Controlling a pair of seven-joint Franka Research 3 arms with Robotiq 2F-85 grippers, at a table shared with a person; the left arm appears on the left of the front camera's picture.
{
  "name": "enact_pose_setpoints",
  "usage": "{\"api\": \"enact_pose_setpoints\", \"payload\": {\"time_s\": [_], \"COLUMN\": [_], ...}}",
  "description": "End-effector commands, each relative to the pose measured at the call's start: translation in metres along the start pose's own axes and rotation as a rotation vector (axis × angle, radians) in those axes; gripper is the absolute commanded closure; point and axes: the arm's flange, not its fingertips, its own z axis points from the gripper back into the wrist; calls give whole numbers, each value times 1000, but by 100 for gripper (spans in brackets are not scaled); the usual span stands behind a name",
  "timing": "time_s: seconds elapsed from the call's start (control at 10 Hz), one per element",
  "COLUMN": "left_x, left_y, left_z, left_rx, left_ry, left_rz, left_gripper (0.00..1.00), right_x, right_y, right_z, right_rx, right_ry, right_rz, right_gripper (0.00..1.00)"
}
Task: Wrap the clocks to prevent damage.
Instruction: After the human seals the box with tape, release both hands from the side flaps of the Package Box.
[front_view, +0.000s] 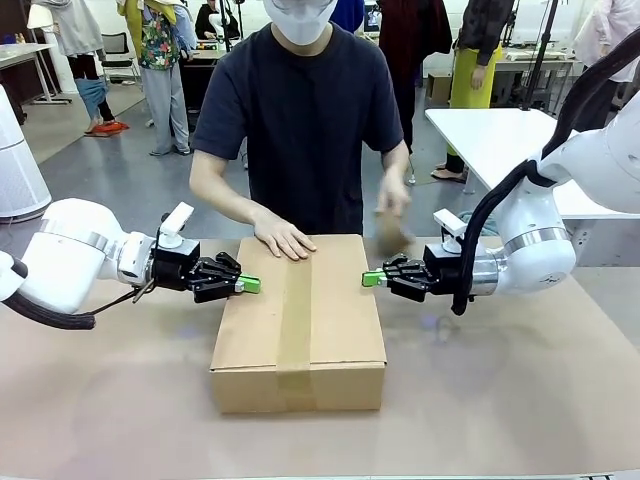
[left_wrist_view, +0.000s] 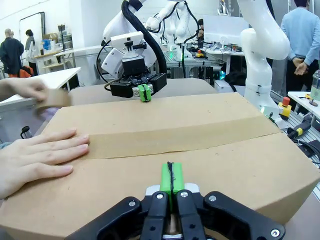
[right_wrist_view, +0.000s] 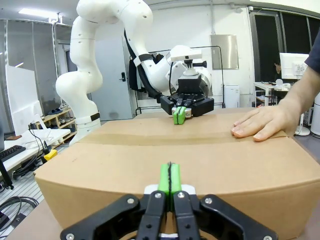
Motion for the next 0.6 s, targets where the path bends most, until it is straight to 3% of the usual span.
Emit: {"api": "enact_pose_setpoints", "payload": {"time_s": [0.0, 0.5], "left_x": [-2, -2], "left_y": [0, 0], "left_z": [-2, -2], "left_rx": [14, 14], "left_ry": [17, 17], "left_rz": [12, 12], "left_gripper": [100, 100], "right_x": [-2, -2], "right_y": [1, 1], "right_z": [0, 0], "right_rx": [-14, -14], "right_ry": [-2, -2], "right_rz": [-7, -7], "right_gripper": [99, 99]}}
